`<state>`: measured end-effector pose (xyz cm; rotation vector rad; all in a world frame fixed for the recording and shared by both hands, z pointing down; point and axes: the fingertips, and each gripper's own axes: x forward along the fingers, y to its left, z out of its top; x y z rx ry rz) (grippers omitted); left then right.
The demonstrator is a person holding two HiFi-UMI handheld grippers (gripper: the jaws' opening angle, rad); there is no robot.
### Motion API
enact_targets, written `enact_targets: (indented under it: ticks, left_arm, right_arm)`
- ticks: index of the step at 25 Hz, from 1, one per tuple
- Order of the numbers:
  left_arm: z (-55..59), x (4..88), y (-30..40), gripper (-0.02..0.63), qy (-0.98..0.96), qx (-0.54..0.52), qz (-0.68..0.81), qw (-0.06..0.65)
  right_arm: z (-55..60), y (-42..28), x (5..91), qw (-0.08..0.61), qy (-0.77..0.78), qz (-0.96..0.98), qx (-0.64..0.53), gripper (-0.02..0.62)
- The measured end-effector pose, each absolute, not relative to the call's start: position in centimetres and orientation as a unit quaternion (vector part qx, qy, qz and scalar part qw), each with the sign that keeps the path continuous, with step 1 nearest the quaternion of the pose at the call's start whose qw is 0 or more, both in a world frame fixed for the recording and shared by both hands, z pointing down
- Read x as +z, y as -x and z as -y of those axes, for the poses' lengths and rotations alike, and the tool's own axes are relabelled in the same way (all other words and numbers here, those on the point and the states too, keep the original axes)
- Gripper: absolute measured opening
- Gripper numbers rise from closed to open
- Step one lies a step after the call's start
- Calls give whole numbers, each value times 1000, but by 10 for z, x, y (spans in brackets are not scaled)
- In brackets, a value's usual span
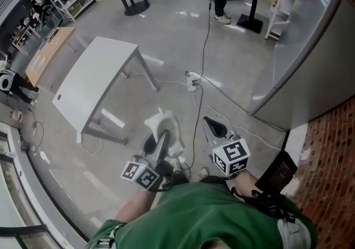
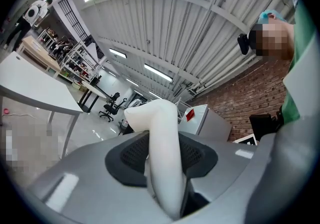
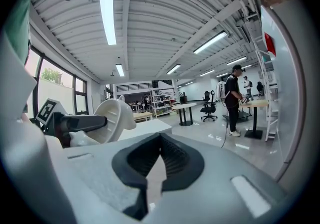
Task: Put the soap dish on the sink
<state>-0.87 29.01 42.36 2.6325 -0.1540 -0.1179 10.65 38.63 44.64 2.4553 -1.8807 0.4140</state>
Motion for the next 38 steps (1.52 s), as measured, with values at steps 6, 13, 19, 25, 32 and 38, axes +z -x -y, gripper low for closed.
enact_targets:
  ticks: [6, 13, 19, 25, 32, 38]
  left_arm:
    - [-273, 428, -10, 153, -965, -49, 60, 249]
    - [-230, 425, -27, 153, -962, -61, 70, 256]
    - [-178, 420, -38, 153, -961, -74, 79, 253]
    - [-125, 421, -42, 152, -962, -77, 81, 249]
    - [-85, 418, -48, 152, -961, -73, 90, 252]
    - [-74, 420, -68, 152, -958, -69, 115, 254]
  right_arm:
    - [-368, -126, 450, 13, -784, 607, 132, 3]
    - [-322, -143, 445, 21, -778, 615, 126, 3]
    - [-263, -156, 437, 24, -771, 627, 114, 3]
    - [-206, -163, 431, 20, -768, 631, 107, 3]
    - [-165, -166, 429, 21, -764, 636, 107, 3]
    - [-151, -193, 430, 24, -753, 648, 111, 3]
